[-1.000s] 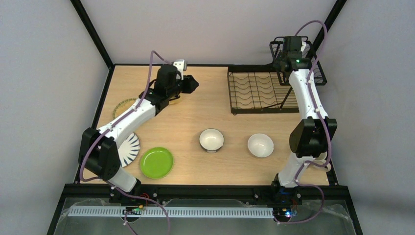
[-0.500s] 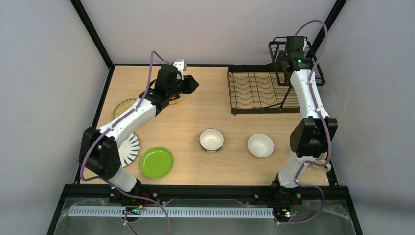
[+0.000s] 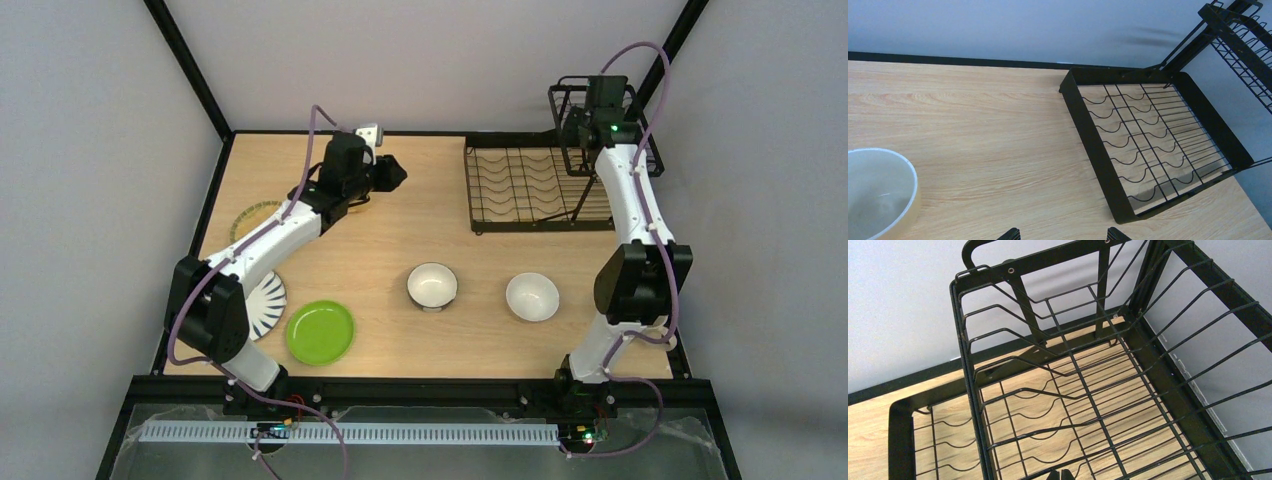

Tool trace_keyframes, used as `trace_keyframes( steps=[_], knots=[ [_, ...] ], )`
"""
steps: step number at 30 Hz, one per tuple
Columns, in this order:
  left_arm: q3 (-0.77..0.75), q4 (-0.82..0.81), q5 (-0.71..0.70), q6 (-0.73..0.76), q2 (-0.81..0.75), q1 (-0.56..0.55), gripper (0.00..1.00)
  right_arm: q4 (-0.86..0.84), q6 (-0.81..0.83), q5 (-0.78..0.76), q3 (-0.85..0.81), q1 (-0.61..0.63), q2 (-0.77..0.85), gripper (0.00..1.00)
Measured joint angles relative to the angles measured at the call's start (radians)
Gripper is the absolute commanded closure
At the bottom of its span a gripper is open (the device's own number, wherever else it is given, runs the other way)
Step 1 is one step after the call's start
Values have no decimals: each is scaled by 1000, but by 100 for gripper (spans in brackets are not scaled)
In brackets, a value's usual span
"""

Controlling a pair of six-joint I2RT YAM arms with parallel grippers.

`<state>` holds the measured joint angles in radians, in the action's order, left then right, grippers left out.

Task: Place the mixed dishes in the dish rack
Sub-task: Move the dish rack to the center of the board.

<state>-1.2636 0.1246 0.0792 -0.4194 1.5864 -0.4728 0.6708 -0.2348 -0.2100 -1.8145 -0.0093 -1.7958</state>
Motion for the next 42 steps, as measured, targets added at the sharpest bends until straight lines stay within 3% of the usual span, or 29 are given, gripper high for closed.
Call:
trace_keyframes(
  steps=[5, 12, 17, 27, 38, 42],
  knots=[
    [0, 0, 0, 0, 0, 0, 1, -1, -2, 9, 6, 2, 12, 97],
    [0, 0, 0, 0, 0, 0, 1, 23, -15, 2, 5, 15, 46, 43],
    [0, -2, 3, 0, 0, 0, 1, 42, -12, -22, -6, 16, 69, 25],
    [0, -2, 7, 0, 0, 0, 1, 37, 18, -26, -29, 37, 83, 23],
    [-40, 2, 10, 5, 12, 0, 1, 23, 146, 54, -132, 264, 47, 24],
    [-45, 3, 9, 8, 12, 0, 1, 32, 149, 102, -140, 281, -14, 24]
  ],
)
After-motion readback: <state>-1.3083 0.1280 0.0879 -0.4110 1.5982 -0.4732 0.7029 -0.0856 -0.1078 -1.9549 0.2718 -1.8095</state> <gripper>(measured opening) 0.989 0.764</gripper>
